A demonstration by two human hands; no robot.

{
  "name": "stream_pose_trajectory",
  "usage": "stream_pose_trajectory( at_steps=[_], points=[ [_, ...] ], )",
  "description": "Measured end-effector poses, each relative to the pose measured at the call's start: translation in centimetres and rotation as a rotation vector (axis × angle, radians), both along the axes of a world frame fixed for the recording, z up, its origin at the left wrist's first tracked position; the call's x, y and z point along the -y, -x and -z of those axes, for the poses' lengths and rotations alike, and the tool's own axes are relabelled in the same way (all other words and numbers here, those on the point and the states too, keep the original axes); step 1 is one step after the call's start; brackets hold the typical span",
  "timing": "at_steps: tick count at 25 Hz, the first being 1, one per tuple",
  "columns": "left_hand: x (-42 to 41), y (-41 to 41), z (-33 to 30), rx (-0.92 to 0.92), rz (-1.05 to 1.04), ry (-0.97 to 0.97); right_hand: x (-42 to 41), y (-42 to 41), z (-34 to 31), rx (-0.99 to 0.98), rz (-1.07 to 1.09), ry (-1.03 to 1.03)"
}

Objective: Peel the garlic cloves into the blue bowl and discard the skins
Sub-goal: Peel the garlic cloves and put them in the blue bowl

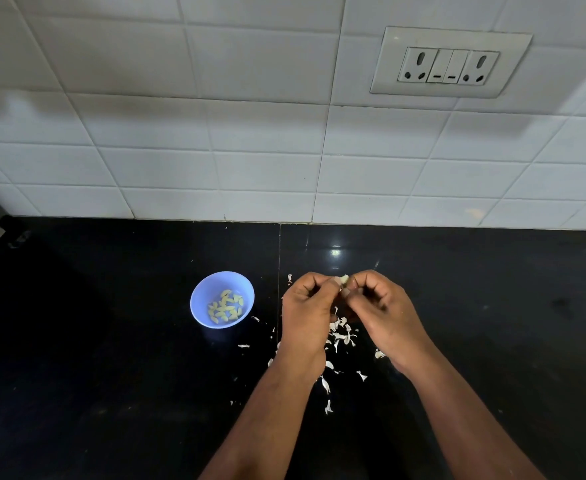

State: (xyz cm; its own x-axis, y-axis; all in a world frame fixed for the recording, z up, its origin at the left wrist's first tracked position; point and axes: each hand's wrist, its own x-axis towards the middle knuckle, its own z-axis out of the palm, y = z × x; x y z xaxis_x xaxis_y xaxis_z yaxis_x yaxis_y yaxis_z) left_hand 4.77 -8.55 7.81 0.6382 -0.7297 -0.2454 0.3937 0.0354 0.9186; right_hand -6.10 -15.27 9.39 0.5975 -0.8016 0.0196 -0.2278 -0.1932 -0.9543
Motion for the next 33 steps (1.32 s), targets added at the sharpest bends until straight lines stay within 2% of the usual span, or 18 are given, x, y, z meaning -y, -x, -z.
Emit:
stream_pose_trajectory(
  at_steps=[2,4,7,10,12,15,16,18,21,24,29,33],
  points=[
    [0.1,-0.2,-0.4,-0.160,-0.030,0.028,-0.4,0.1,-0.2,-0.049,-0.069,0.031],
    [0.1,-0.6,-0.5,-0.247,-0.053,0.039,-0.6,0.2,-0.1,-0.087,-0.011,0.047],
    [-0.2,-1.0,-0.1,-0.234,-0.061,0.017,0.0,0.3,0.1,-0.037,0.200,-0.053],
    [-0.7,-1.0,0.2,-0.241,-0.064,0.002,0.7,0.5,0.3,-0.036,0.282,-0.026],
    [-0.9,-1.0,0.2,-0.241,-0.047,-0.015,0.8,0.5,0.5,-0.164,0.246,0.018],
    [-1.3,-1.1,0.5,-0.204,-0.010,-0.033,0.5,0.5,0.9,-0.514,0.194,0.179],
    [-1.4,-1.1,0.5,-0.201,-0.012,-0.031,0.5,0.5,1.2,-0.536,0.221,0.230],
    [-1.5,-1.2,0.6,-0.187,-0.047,-0.029,0.3,0.1,1.1,-0.416,0.212,0.195],
    [-1.8,-1.5,1.0,-0.046,-0.090,-0.051,-0.7,-0.8,0.4,-0.153,0.197,-0.044],
    [-2.1,-1.5,1.3,0.086,-0.082,-0.056,-1.8,-2.0,-0.6,-0.010,0.181,-0.283],
    [-2.6,-1.6,1.4,0.268,-0.114,-0.040,-2.7,-2.9,-0.6,0.097,0.181,-0.261],
    [-3.2,-1.6,1.5,0.328,-0.124,-0.038,-3.2,-2.8,-0.5,0.073,0.141,-0.285]
  ],
)
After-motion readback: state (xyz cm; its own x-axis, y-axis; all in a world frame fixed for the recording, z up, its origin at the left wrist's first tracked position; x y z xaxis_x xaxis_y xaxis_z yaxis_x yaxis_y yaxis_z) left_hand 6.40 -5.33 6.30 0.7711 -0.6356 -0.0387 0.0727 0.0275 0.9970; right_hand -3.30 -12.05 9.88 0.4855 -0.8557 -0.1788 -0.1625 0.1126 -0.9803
